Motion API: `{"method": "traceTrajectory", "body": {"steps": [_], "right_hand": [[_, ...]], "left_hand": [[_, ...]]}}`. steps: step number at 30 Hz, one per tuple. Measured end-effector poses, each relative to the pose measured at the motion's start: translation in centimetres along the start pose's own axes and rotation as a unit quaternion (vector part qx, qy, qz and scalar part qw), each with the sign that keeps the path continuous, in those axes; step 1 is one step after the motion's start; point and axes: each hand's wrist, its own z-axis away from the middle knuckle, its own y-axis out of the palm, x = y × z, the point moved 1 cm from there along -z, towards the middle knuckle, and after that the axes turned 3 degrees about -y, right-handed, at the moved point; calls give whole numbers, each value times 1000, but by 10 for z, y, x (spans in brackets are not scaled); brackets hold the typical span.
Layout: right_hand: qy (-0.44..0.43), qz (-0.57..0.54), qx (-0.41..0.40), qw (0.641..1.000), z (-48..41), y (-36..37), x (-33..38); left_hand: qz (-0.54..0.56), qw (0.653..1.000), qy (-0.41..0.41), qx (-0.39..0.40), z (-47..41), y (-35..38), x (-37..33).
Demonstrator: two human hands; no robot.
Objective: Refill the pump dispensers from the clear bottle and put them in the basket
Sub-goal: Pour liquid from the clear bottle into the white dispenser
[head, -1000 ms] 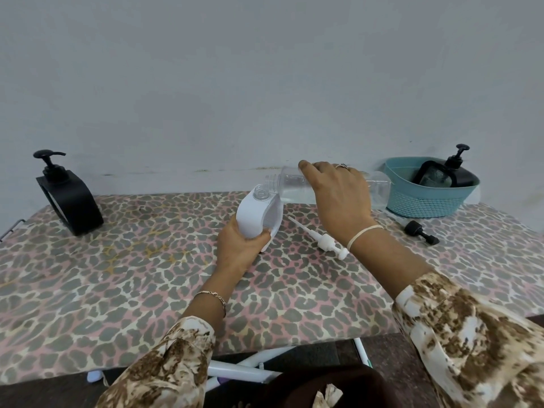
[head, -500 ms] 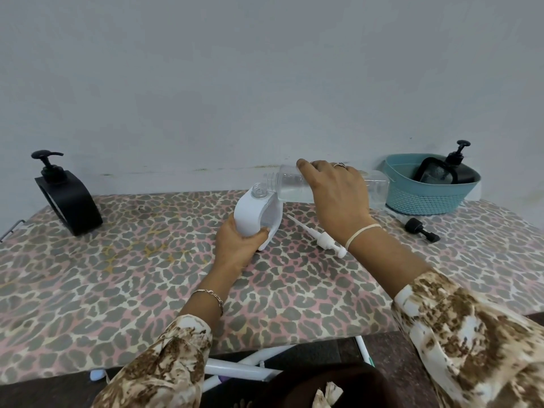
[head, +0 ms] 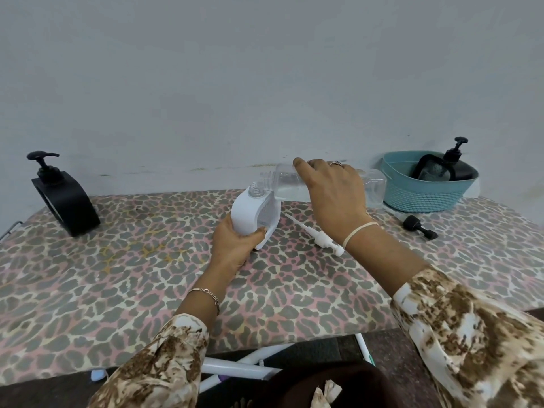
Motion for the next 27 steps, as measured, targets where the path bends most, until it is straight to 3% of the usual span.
{"method": "traceTrajectory", "body": {"steps": [27], "right_hand": [[-11,20,10,1000,-2,-1,0]], "left_hand": [[12,1000,-2,9,0,-1,0]]}}
